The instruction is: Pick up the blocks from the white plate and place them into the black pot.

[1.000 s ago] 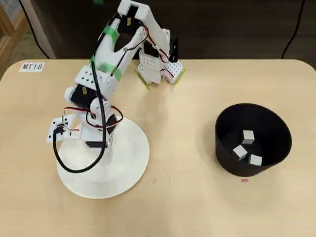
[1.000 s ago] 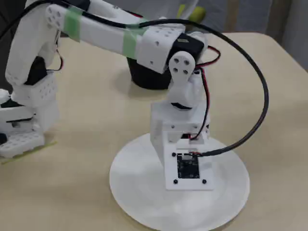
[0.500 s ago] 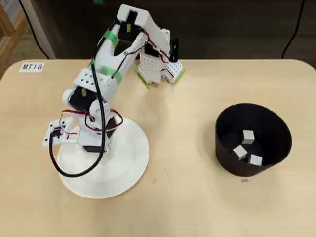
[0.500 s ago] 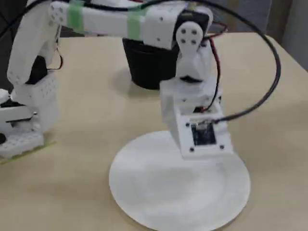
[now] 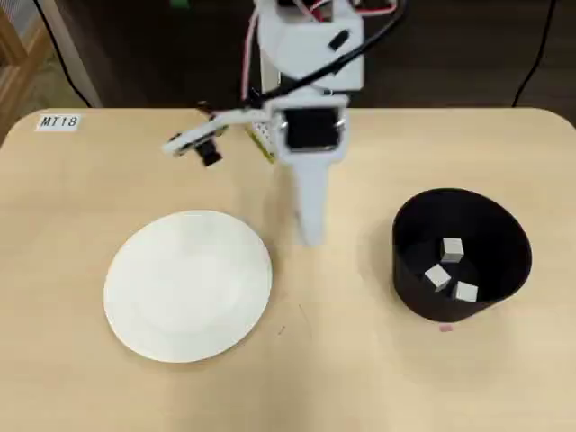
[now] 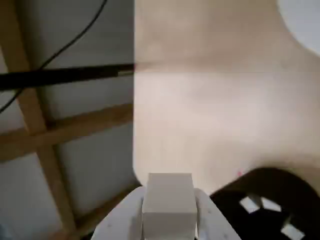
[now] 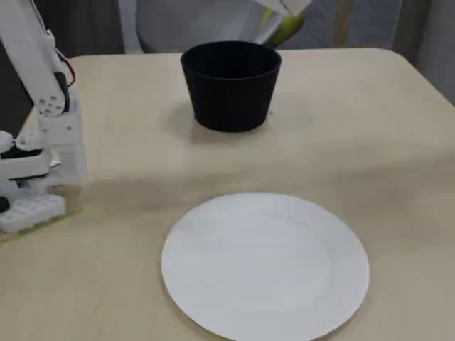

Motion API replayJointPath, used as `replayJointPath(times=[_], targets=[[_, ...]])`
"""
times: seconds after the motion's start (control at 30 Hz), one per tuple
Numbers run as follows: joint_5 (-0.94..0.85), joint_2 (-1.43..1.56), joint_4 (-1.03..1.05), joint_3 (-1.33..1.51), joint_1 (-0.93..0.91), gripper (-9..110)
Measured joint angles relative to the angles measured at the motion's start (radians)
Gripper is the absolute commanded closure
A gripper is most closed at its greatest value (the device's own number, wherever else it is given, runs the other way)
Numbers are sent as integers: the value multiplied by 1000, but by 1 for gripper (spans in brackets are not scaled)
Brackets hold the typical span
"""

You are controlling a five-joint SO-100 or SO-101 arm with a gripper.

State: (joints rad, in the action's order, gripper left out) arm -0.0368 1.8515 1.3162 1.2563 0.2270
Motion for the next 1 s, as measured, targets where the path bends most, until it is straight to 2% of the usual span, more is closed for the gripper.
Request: replayJointPath(times=[0.33,0.53,0.83,0.87,0.93,1.0], targets=[[75,155,-342,417,324,104],[75,149,-511,592,374,104],[75,55,-600,629,396,104],[75,54,-601,629,396,102],[75,48,-601,629,396,86],[61,48,-597,629,396,76]])
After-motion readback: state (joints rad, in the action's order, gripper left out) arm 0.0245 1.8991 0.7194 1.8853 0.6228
